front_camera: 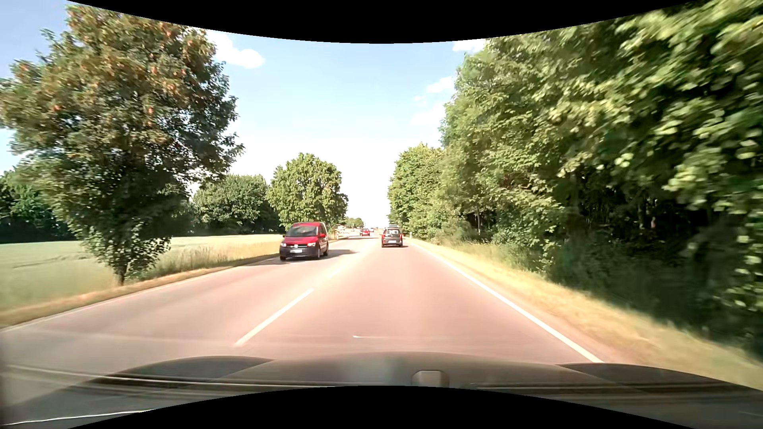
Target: Follow the waypoints while adhering to traffic rules and regulations
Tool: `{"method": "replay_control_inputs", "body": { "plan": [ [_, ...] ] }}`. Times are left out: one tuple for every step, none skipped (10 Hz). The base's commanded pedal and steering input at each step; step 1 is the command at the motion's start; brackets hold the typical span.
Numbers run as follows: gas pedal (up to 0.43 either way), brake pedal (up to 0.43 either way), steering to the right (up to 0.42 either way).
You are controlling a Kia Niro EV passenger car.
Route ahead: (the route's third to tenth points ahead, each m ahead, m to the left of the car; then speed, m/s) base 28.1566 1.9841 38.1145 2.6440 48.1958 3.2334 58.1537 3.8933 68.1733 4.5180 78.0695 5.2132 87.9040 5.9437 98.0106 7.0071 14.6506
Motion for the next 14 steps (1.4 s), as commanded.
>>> {"method": "replay_control_inputs", "body": {
  "plan": [
    [0.059, 0.006, -0.004],
    [0.059, 0.006, -0.005],
    [0.059, 0.006, -0.006],
    [0.059, 0.006, -0.005],
    [0.059, 0.006, -0.005],
    [0.047, 0.006, -0.006],
    [0.047, 0.006, -0.007],
    [0.039, 0.006, -0.006],
    [0.039, 0.006, -0.005],
    [0.039, 0.006, -0.005],
    [0.039, 0.006, -0.005],
    [0.039, 0.006, -0.005],
    [0.039, 0.006, -0.005],
    [0.039, 0.006, -0.005]
  ]
}}
